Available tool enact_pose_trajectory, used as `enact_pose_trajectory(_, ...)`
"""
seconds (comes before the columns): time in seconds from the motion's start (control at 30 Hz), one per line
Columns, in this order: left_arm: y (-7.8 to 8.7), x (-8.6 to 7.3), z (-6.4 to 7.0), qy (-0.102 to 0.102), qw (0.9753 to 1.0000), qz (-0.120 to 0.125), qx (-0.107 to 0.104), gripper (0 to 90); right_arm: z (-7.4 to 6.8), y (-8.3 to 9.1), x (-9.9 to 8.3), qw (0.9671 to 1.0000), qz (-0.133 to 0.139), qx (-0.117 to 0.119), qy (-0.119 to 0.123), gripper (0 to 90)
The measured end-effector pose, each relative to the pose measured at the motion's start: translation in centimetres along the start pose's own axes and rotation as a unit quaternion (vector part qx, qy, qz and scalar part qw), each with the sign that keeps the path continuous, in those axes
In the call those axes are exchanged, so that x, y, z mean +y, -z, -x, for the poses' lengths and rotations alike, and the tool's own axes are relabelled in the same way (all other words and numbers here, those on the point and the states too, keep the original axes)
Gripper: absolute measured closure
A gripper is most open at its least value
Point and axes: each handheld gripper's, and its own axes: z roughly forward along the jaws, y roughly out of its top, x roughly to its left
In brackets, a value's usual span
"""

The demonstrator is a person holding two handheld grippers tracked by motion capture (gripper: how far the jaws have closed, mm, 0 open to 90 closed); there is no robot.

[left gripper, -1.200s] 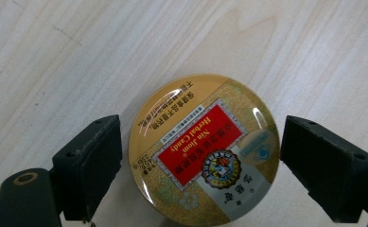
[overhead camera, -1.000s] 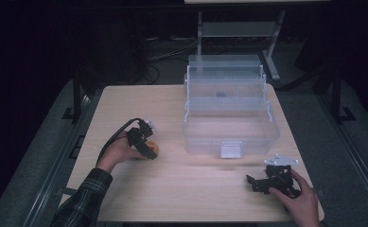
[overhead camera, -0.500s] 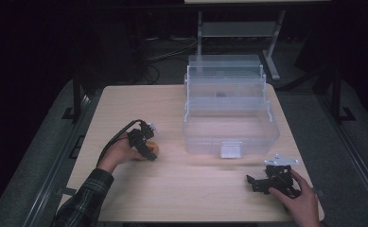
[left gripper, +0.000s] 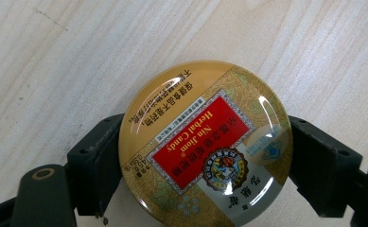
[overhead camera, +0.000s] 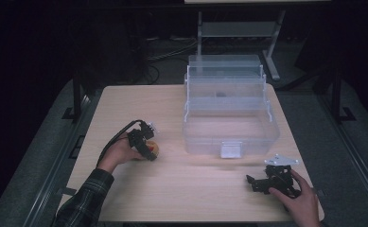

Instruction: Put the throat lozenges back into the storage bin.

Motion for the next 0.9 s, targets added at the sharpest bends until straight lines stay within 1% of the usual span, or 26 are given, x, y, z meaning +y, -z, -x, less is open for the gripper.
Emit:
enact_pose_trajectory(0.27, 0.1, -0.1, -0.2, 0.002, 1.0, 0.0, 0.004, 19.4, 0.0, 0.0, 0.0, 1.0, 0.0, 0.0, 0.0, 0.0)
enact_pose_trajectory(0.43, 0.4, -0.2, -0.2, 0.006, 1.0, 0.005, 0.005, 19.4, 0.0, 0.0, 0.0, 1.0, 0.0, 0.0, 0.0, 0.0)
enact_pose_trajectory(0.5, 0.5, -0.3, -0.3, 0.006, 1.0, 0.007, 0.004, 19.4, 0.0, 0.0, 0.0, 1.0, 0.0, 0.0, 0.0, 0.0)
enact_pose_trajectory(0.6, 0.7, -0.4, -0.3, 0.011, 0.9999, 0.01, 0.002, 19.4, 0.0, 0.0, 0.0, 1.0, 0.0, 0.0, 0.0, 0.0)
enact_pose_trajectory(0.67, 0.9, -0.4, -0.4, 0.01, 0.9999, 0.012, 0.0, 19.5, 0.0, 0.0, 0.0, 1.0, 0.0, 0.0, 0.0, 0.0)
enact_pose_trajectory(0.77, 1.2, -0.5, -0.4, 0.017, 0.9997, 0.018, -0.005, 19.5, 0.0, 0.0, 0.0, 1.0, 0.0, 0.0, 0.0, 0.0)
enact_pose_trajectory(0.9, 1.5, -0.6, -0.4, 0.019, 0.9996, 0.019, -0.007, 19.5, 0.0, 0.0, 0.0, 1.0, 0.0, 0.0, 0.0, 0.0)
